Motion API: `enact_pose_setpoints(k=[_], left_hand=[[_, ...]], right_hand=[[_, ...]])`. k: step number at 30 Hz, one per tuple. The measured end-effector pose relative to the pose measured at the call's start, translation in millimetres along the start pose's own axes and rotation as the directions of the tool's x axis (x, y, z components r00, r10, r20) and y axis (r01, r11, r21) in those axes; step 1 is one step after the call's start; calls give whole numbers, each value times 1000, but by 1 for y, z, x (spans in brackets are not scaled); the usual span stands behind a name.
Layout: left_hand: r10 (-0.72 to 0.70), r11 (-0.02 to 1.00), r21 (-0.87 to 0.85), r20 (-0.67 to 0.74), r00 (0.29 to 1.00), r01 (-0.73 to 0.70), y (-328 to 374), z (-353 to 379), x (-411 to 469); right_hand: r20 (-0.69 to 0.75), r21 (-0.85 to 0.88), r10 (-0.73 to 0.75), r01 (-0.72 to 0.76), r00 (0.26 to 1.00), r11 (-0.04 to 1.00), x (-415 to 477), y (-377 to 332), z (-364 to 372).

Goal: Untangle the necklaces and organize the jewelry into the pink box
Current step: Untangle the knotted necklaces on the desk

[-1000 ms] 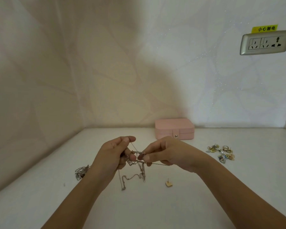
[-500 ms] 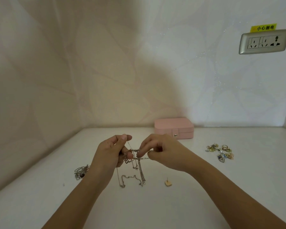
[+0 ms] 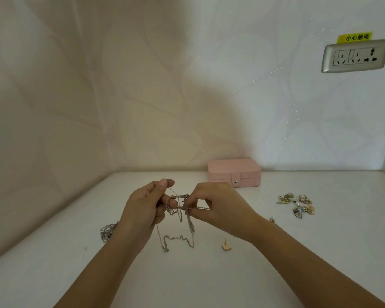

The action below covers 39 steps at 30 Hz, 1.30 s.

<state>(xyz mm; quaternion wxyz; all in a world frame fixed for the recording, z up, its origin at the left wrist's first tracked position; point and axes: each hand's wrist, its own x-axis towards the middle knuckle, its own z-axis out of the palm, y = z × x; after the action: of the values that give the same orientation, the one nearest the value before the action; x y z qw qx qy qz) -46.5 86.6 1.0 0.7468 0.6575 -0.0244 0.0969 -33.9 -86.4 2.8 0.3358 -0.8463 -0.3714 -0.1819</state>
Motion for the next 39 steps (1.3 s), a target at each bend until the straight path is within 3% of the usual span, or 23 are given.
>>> enact_pose_setpoints(k=[5, 10, 19, 24, 27, 34, 39], left_hand=[[-10, 999, -34, -9, 1000, 10, 1, -3, 1], [-21, 999, -30, -8, 1000, 20, 2, -4, 1], [-26, 999, 29, -4, 1000, 26, 4, -3, -1], [-68, 995, -71, -25, 997, 66, 7, -5, 0], [-61, 995, -83, 0, 998, 61, 7, -7, 0], [-58, 998, 25, 147, 987, 55, 7, -8, 0], [-29, 992, 122, 104, 994, 16, 11, -8, -1]], right_hand=[[-33, 63, 5, -3, 999, 998, -1, -3, -1], [-44, 281, 75, -60, 996, 958, -2, -2, -1], [51, 581, 130, -136, 990, 802, 3, -3, -9], [192, 724, 76, -193, 978, 662, 1, -2, -13], [170, 764, 121, -209, 978, 611, 2, -3, -15], [91, 729, 152, -170, 984, 663, 2, 1, -23], [205, 648, 39, -165, 978, 744, 0, -2, -30]])
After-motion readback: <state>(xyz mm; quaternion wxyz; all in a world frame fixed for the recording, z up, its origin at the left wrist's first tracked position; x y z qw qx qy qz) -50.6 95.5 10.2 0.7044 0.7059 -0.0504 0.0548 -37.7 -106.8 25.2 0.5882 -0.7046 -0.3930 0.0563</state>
